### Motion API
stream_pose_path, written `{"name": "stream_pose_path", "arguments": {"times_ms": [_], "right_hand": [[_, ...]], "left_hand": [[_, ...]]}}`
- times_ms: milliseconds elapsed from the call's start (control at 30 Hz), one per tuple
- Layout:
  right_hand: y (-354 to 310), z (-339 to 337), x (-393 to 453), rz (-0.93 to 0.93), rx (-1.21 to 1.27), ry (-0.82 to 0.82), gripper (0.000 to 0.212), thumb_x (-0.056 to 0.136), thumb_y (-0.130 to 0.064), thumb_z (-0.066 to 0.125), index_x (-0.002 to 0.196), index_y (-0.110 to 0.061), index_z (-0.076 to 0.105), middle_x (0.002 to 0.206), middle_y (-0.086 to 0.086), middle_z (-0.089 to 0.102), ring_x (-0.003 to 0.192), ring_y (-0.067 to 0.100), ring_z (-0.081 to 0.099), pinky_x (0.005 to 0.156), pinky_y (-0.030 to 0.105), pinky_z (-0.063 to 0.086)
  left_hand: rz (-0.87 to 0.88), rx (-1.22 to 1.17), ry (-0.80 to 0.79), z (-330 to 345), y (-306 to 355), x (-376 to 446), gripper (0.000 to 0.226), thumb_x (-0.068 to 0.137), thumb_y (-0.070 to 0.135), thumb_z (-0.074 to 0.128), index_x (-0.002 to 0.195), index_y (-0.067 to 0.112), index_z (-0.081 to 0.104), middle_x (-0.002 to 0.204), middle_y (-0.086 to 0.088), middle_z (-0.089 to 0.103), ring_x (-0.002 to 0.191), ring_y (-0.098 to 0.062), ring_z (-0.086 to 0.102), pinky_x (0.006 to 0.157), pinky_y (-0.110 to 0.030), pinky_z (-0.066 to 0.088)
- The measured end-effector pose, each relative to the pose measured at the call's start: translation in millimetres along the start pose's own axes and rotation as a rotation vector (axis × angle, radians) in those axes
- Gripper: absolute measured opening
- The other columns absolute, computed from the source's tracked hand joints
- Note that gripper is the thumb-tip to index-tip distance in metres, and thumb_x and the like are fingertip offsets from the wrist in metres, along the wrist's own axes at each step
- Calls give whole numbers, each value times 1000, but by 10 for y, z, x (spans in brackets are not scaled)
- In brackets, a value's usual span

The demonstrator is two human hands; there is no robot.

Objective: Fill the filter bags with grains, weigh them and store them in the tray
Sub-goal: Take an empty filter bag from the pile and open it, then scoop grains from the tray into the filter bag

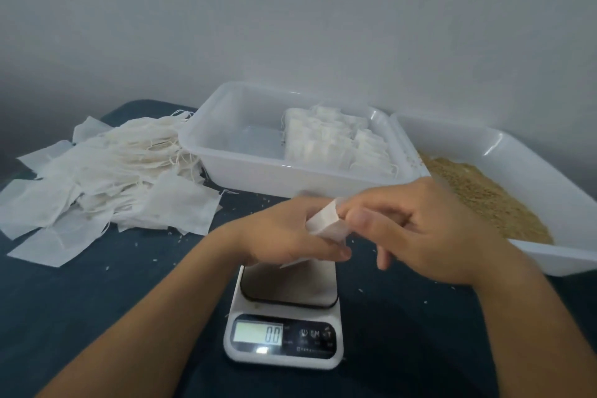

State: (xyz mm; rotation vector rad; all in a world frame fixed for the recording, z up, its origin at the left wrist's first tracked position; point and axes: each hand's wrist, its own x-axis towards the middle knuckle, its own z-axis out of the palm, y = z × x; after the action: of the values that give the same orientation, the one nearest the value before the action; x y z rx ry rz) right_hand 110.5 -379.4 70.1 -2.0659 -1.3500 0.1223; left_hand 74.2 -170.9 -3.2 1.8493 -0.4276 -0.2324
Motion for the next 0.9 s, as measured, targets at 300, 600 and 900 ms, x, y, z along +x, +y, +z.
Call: {"name": "stream_pose_path", "arguments": {"times_ms": [300,600,900], "right_hand": [[1347,-877,-341,1002,-597,278,23,97,-51,62,100,-29,67,115,1,74,93,21,65,76,33,46],[1650,-704,-207,1110,-596,-39,36,95,-43,64,82,-12,75,79,4,71,74,20,66,68,35,52],[1596,-1010,-191,1199,-675,-70,54,102,-52,52,104,-3,75,96,10,75,78,22,67,72,34,52]], "left_hand": [[104,109,275,0,-118,-59,24,90,38,75,103,28,59,94,2,65,84,-15,60,80,-37,51],[111,218,406,117,-144,-29,31,89,43,74,109,29,56,95,10,63,83,-6,57,75,-18,47],[113,192,459,142,-171,-26,39,85,50,68,113,26,57,99,10,63,91,-12,59,81,-24,48]]}}
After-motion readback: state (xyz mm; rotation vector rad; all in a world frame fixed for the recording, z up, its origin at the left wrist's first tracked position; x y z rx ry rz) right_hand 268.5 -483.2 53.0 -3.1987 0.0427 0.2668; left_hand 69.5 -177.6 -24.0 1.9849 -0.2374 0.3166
